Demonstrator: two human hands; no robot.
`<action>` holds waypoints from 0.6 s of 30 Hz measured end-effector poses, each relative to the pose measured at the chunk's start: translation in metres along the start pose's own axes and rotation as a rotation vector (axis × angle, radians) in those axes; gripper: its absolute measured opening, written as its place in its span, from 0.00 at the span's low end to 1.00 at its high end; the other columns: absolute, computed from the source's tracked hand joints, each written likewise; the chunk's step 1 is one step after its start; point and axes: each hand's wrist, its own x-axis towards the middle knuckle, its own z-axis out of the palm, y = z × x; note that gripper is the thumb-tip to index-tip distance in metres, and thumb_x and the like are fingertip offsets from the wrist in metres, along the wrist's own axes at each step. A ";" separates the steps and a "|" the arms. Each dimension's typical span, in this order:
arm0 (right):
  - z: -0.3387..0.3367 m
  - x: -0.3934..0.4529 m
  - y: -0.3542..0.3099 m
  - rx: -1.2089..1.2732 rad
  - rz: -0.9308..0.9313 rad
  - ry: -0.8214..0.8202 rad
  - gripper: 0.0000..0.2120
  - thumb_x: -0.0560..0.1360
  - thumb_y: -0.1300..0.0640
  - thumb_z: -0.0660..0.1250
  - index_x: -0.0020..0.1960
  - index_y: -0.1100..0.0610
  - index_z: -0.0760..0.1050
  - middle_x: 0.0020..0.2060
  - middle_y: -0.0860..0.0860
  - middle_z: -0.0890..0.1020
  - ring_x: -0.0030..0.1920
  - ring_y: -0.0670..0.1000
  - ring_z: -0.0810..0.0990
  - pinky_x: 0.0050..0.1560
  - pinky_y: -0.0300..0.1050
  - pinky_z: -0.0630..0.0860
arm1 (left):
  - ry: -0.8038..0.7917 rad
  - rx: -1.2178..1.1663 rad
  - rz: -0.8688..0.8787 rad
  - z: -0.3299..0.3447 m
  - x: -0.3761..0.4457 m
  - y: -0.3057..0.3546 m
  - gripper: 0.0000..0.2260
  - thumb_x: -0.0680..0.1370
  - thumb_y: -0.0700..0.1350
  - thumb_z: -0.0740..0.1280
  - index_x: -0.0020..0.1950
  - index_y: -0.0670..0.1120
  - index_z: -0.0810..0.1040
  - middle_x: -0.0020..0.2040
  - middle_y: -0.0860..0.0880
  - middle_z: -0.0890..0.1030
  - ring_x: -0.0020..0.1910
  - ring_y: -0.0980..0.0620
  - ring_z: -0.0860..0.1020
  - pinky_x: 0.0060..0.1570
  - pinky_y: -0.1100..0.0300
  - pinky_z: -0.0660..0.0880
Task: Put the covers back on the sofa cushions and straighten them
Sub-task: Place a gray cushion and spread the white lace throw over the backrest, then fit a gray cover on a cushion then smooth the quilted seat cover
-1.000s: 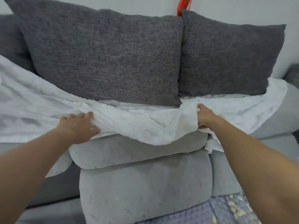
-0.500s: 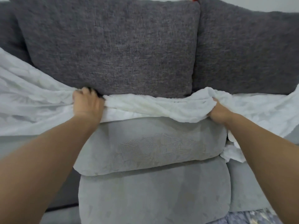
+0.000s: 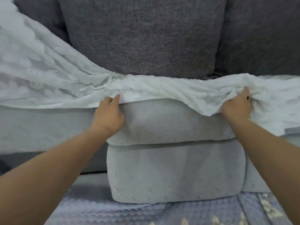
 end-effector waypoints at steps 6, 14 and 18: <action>0.001 -0.034 0.011 0.122 0.223 0.093 0.31 0.79 0.59 0.58 0.79 0.57 0.51 0.74 0.62 0.64 0.71 0.63 0.68 0.67 0.53 0.66 | 0.031 -0.165 -0.186 0.027 -0.039 -0.026 0.20 0.78 0.41 0.61 0.71 0.42 0.69 0.66 0.40 0.70 0.61 0.39 0.73 0.60 0.48 0.71; 0.067 -0.132 0.106 -0.100 0.343 -0.241 0.25 0.80 0.59 0.64 0.74 0.63 0.64 0.70 0.63 0.70 0.68 0.64 0.71 0.66 0.53 0.69 | -0.291 -0.337 -0.729 0.172 -0.150 -0.095 0.24 0.79 0.50 0.64 0.71 0.40 0.68 0.68 0.38 0.70 0.63 0.37 0.72 0.62 0.46 0.72; 0.114 -0.182 0.135 -0.209 0.160 -0.555 0.35 0.76 0.56 0.66 0.79 0.55 0.57 0.78 0.56 0.56 0.75 0.61 0.61 0.73 0.55 0.64 | -0.154 -0.482 -0.705 0.204 -0.144 -0.120 0.42 0.70 0.72 0.63 0.71 0.42 0.69 0.67 0.40 0.73 0.64 0.38 0.74 0.64 0.41 0.73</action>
